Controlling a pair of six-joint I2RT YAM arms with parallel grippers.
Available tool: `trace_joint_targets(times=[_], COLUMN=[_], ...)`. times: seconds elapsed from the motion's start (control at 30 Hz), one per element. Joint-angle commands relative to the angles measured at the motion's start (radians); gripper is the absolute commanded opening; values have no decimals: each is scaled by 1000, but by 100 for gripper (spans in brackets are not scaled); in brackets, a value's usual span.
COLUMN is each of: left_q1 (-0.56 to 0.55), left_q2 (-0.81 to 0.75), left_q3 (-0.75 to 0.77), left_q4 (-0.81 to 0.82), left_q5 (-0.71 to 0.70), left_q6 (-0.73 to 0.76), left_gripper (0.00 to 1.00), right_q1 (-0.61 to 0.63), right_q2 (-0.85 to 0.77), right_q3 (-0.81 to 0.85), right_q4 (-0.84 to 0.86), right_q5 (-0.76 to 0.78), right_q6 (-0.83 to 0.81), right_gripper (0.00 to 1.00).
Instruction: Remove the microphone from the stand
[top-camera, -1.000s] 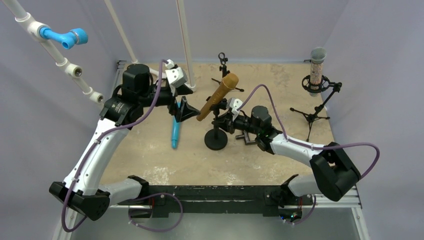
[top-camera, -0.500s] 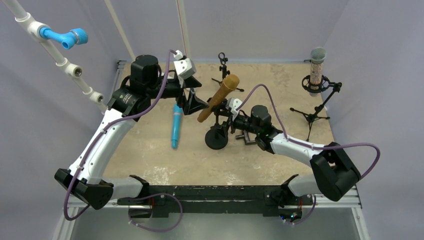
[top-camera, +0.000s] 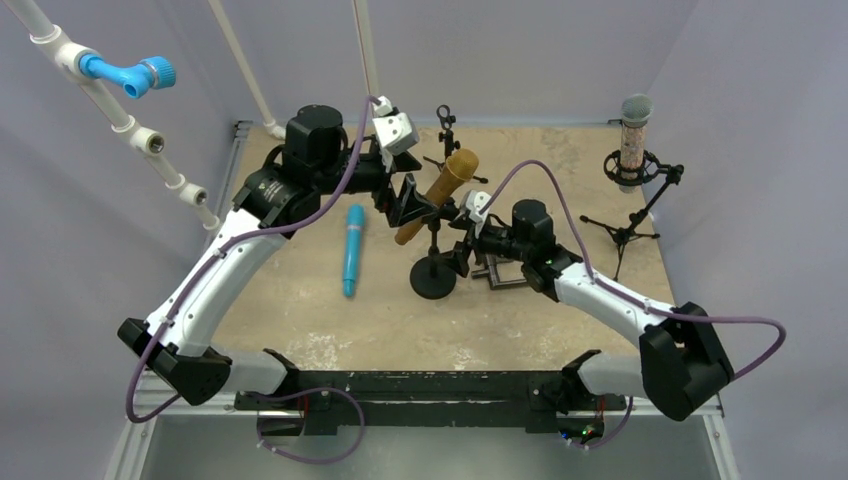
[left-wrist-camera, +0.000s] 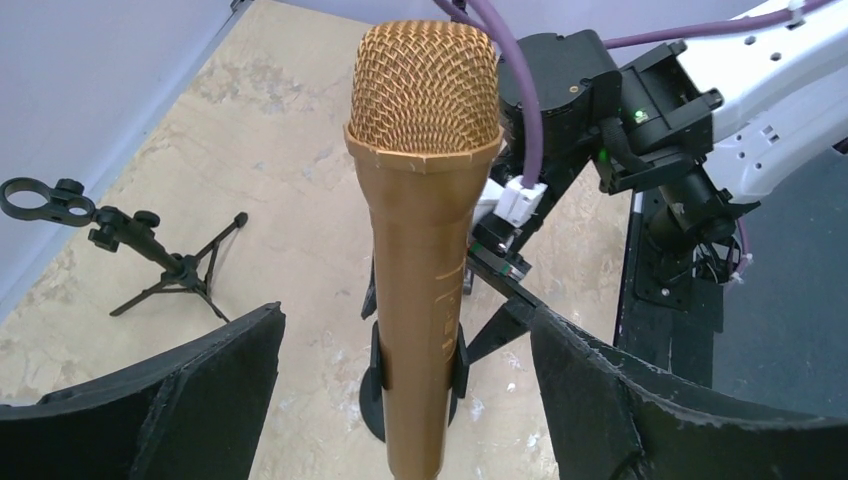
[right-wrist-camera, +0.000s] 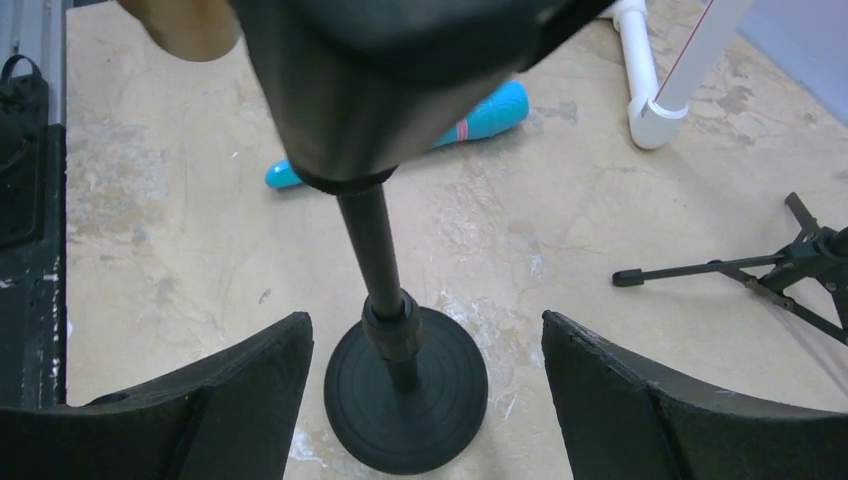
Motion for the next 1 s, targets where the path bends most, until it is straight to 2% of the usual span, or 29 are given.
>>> trace_joint_targets(times=[0.0,0.2,0.4,0.73,0.97], left_q1=[-37,-61,-73,-99,-107], left_q2=[34,74,79,80,92], left_q3=[65,105,100,86,85], left_q4=[17,15,11,13,1], left_q5=[-90,-171,-163,-99,-77], left_q6=[-32,-30,-16,-25,-12], left_gripper=[89,85,82,78,75], right_q1=[-31,-93,-120,-171,-189], right_q2=[-71,-112,-133,-133,-108], right_q3=[58,105,173,248,338], right_q4=[-159,-266,-401,-394,-465], right_q5=[-59,-127,-215,-318,-379], right_q6=[-93,-80,-97,-5,-53], right_gripper=[83,84,84,82,83])
